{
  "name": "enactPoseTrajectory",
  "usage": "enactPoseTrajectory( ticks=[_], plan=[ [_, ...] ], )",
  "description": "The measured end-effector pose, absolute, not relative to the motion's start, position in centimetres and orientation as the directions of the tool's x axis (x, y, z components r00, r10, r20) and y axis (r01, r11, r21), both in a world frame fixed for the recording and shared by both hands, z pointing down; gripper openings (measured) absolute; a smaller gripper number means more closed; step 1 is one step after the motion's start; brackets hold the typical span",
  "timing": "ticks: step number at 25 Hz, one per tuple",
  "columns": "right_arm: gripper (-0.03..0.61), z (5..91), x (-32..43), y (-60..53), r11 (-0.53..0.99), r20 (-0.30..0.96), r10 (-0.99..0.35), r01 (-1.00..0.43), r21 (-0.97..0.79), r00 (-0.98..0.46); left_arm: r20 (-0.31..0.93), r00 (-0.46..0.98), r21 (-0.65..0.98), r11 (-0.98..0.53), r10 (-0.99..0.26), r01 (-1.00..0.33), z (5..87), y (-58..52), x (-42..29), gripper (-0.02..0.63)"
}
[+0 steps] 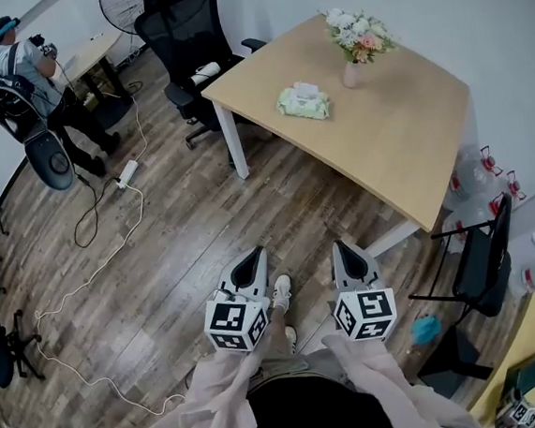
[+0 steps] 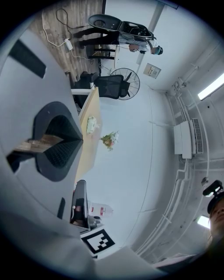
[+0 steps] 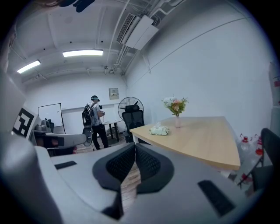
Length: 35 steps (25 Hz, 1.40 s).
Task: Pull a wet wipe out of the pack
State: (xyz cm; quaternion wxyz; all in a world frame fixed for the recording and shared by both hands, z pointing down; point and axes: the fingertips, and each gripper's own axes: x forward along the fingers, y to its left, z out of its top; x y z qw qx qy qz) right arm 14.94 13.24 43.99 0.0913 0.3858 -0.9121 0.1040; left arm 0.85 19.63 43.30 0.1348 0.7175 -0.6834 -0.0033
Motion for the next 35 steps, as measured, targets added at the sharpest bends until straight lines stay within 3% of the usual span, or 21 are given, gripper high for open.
enactPoseTrajectory(
  ticks=[35],
  plan=[
    [0.012, 44.2, 7.0, -8.5, 0.610, 0.282, -0.739, -0.785, -0.109, -0.613, 0.181, 0.106, 0.225, -0.063, -0.978, -0.972, 43.2, -2.2, -9.3, 0.012]
  ],
)
